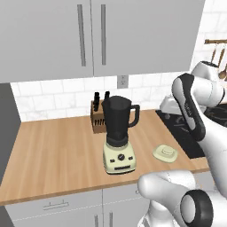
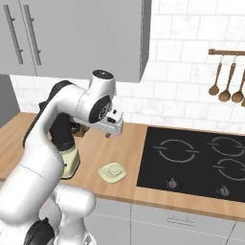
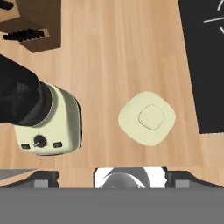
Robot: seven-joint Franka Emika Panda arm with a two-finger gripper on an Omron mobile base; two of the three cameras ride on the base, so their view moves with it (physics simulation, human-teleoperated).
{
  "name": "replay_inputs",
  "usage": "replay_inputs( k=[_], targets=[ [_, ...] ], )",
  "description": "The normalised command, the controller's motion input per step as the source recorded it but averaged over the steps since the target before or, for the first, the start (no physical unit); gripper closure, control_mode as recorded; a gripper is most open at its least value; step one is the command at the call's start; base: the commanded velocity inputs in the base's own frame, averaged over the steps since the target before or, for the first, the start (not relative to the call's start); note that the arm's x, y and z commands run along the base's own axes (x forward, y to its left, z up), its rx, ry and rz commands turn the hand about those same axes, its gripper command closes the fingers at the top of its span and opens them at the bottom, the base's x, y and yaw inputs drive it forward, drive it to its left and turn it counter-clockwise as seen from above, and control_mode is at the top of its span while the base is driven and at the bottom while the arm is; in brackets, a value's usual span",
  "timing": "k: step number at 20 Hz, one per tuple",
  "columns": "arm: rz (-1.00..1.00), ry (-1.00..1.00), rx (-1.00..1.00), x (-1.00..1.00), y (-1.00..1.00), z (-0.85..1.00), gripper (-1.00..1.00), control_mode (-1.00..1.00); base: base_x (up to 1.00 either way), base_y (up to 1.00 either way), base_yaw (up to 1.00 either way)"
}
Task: Close the lid blender by securely placing the lid on top.
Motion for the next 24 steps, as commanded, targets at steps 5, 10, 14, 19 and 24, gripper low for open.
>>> replay_inputs(
  k=[5,10,14,19,24],
  targets=[
    [0.05,0.0,0.02,-0.49,-0.94,-0.76,-1.0,-1.0,0.0,0.0,0.0],
    [0.35,0.01,-0.01,0.01,-0.47,-0.71,-1.0,-1.0,0.0,0.0,0.0],
    [0.33,0.0,-0.01,0.53,-0.13,-0.44,-1.0,-1.0,0.0,0.0,0.0],
    [0.15,0.02,-0.05,0.97,0.0,-0.31,-1.0,-1.0,0.0,0.0,0.0],
    [0.07,0.11,-0.1,0.81,0.0,-0.25,-1.0,-1.0,0.0,0.0,0.0]
  ],
)
